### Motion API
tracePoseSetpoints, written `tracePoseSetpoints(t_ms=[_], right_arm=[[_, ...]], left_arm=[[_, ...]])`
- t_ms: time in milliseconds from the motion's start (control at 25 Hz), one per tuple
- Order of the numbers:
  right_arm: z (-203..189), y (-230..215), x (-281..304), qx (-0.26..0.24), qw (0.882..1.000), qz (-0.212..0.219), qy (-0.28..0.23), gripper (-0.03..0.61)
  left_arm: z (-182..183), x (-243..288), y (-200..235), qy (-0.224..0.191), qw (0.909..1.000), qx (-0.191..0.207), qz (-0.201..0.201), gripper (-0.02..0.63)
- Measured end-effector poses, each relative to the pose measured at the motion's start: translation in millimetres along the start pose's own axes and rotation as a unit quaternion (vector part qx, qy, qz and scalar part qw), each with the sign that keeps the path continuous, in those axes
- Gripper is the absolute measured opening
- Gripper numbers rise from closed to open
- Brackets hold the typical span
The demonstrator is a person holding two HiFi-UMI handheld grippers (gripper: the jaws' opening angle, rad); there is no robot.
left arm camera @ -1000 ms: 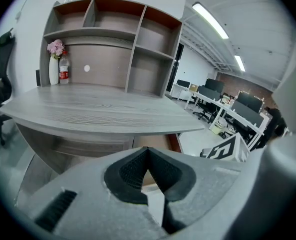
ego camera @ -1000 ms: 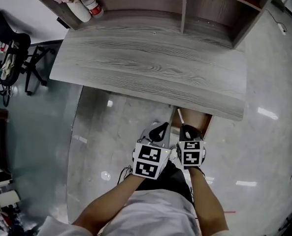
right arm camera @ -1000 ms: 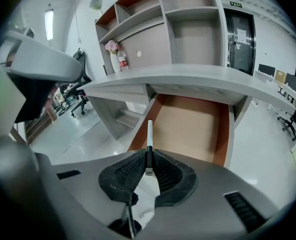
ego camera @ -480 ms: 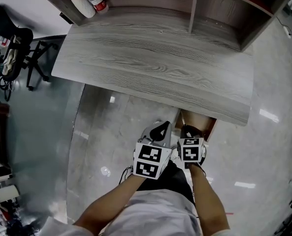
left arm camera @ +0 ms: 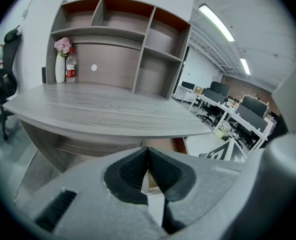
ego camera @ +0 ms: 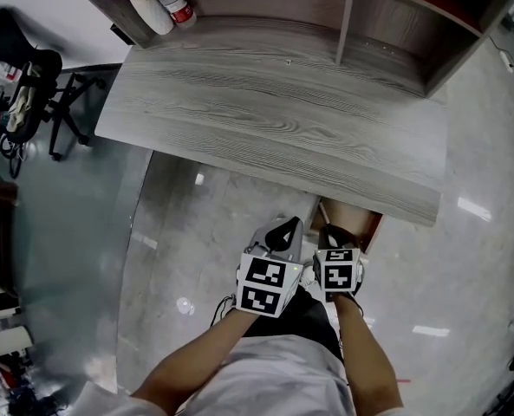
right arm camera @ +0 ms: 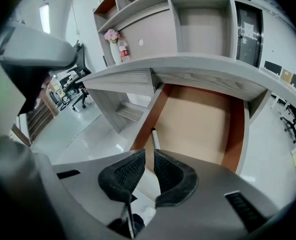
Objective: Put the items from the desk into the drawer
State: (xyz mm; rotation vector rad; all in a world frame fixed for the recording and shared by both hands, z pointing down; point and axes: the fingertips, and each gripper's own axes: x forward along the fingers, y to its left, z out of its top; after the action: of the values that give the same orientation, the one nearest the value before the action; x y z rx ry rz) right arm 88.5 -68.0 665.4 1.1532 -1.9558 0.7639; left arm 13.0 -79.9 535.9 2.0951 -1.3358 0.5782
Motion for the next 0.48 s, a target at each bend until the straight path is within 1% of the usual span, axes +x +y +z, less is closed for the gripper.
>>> tracePoseSetpoints(t_ms=[200, 480], right_arm=[[15.6, 5.9, -27.3, 0.012, 0.999, 0.009, -0.037, 0.037], [52.5, 4.2, -85.6, 0.017, 0.993, 0.009, -0.114, 0.019]], left_arm=[[4.2, -5.8, -6.6, -0.009, 0.9999, 0.007, -0.002, 0.003], [18.5, -18.1, -30.3, -0.031, 0.9993, 0.017, -0.015, 0.003]])
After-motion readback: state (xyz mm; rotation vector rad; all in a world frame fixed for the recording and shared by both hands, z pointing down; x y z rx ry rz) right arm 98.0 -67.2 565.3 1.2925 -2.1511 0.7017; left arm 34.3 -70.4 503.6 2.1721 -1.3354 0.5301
